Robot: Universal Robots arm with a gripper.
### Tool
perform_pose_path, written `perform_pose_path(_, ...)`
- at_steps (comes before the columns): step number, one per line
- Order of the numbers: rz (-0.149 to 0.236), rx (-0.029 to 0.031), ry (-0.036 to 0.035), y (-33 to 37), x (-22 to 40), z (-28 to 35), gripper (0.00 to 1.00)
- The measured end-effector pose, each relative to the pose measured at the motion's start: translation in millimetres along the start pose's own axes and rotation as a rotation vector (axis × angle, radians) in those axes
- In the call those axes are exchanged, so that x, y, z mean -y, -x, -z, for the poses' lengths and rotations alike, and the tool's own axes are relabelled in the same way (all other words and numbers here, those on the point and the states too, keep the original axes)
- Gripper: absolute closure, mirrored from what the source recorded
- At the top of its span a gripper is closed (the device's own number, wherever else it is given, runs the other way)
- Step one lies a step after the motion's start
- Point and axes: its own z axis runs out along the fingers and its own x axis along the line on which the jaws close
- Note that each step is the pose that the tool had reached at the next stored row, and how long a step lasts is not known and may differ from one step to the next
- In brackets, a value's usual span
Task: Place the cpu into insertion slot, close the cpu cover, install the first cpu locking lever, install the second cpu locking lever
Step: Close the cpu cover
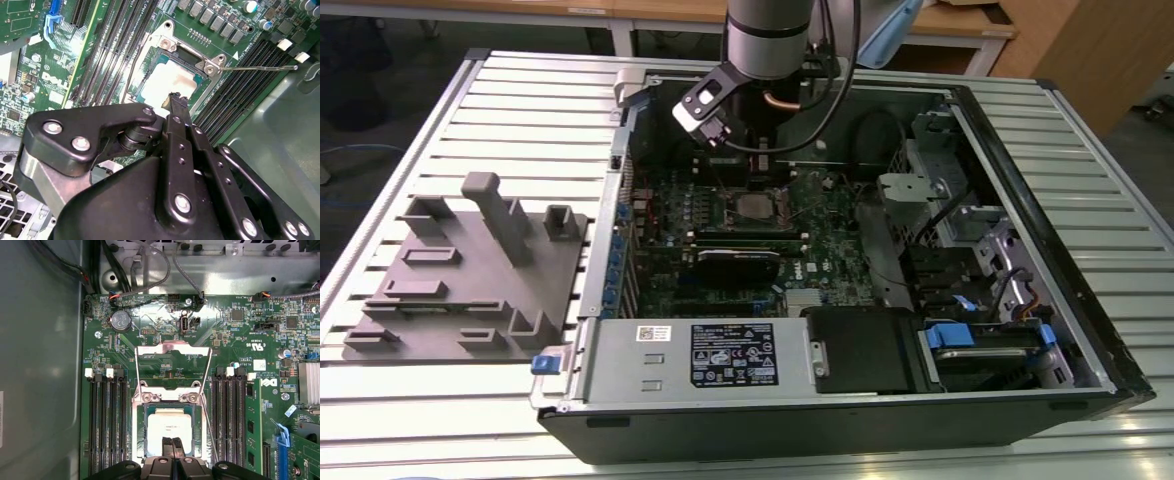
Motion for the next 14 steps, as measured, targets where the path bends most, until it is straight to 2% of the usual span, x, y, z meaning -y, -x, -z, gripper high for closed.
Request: perform_pose_path(14,0.0,0.0002,-0.0001,0.0,-0.1,2.9,0.9)
